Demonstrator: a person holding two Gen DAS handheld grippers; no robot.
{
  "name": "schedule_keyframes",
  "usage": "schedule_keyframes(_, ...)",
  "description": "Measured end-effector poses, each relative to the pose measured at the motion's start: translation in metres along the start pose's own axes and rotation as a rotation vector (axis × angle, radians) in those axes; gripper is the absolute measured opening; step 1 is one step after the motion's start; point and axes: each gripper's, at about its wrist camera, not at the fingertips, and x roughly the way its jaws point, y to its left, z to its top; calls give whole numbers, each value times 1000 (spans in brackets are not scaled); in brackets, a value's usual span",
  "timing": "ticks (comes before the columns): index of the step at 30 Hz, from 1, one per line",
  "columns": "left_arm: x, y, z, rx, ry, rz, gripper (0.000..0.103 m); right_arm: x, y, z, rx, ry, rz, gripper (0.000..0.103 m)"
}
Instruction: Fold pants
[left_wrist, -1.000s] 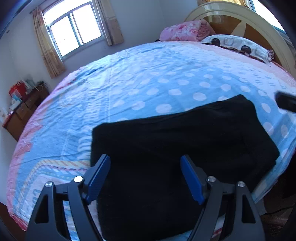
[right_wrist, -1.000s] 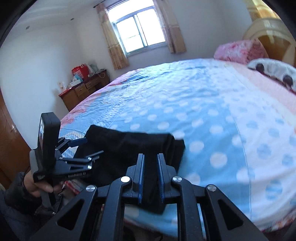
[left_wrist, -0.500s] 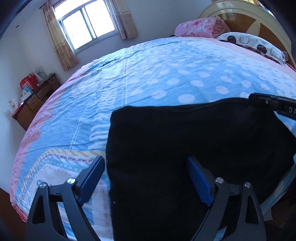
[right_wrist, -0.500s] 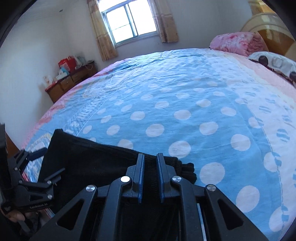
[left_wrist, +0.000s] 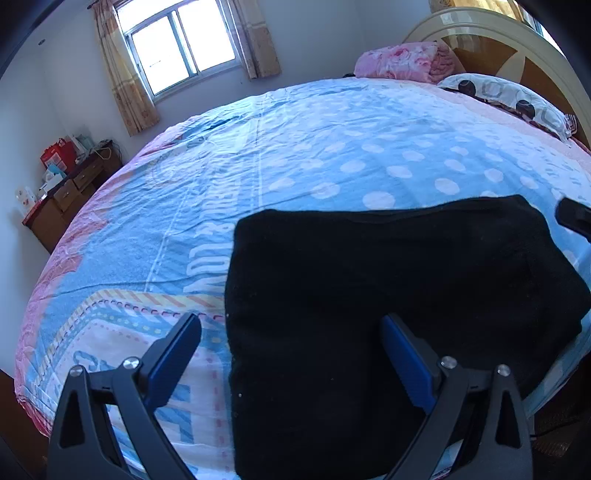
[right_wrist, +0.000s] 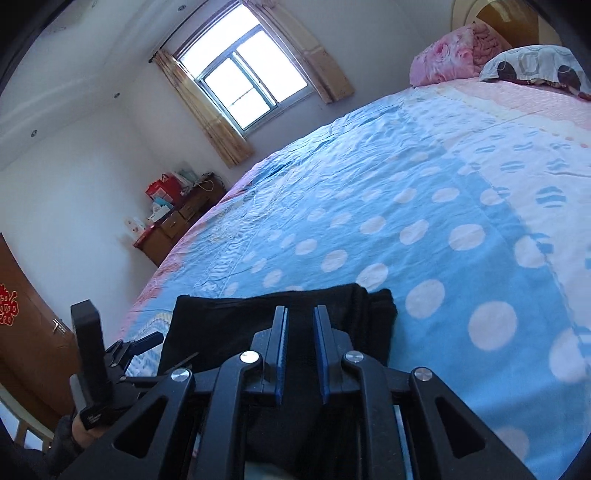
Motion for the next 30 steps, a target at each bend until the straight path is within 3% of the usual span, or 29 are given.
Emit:
schedule_keyframes(4,0,-1,0,3,0,8,99,-16,-8,-13,34,-1,-20,17)
schedule_keyframes(9,-5,-3,1,11,-11,14,99,-16,-17,-17,105,4,23,20)
schedule_keyframes(10,-6,-2,2,10,-15,15,99,-15,-19,-18,118,7,47,23)
schedule_keyframes(12,-8,0,4,2,-18,11,99,-15,-19,-19,133,4,70,51)
schedule_keyframes(14,-9,2,5,-9,-16,3,99,-18,-17,-19,130,-14,83,61)
schedule_keyframes(17,-8,5,5,-21,-6,-3,99,-21,-13,-16,106,-31,81,61)
schedule_keyframes(19,-10,13,7,-46,-12,-3,99,-20,-13,-15,83,-27,21,61)
schedule_keyframes(23,-7,44,9,-196,2,-57,99,-13,-25,-17,115,16,-37,61)
schedule_keyframes(26,6,61,6,-289,59,-119,99,-8,-26,-19,108,31,-61,61)
schedule_keyframes(30,10,64,0,-285,63,-97,99,6,-14,-28,53,88,-108,61)
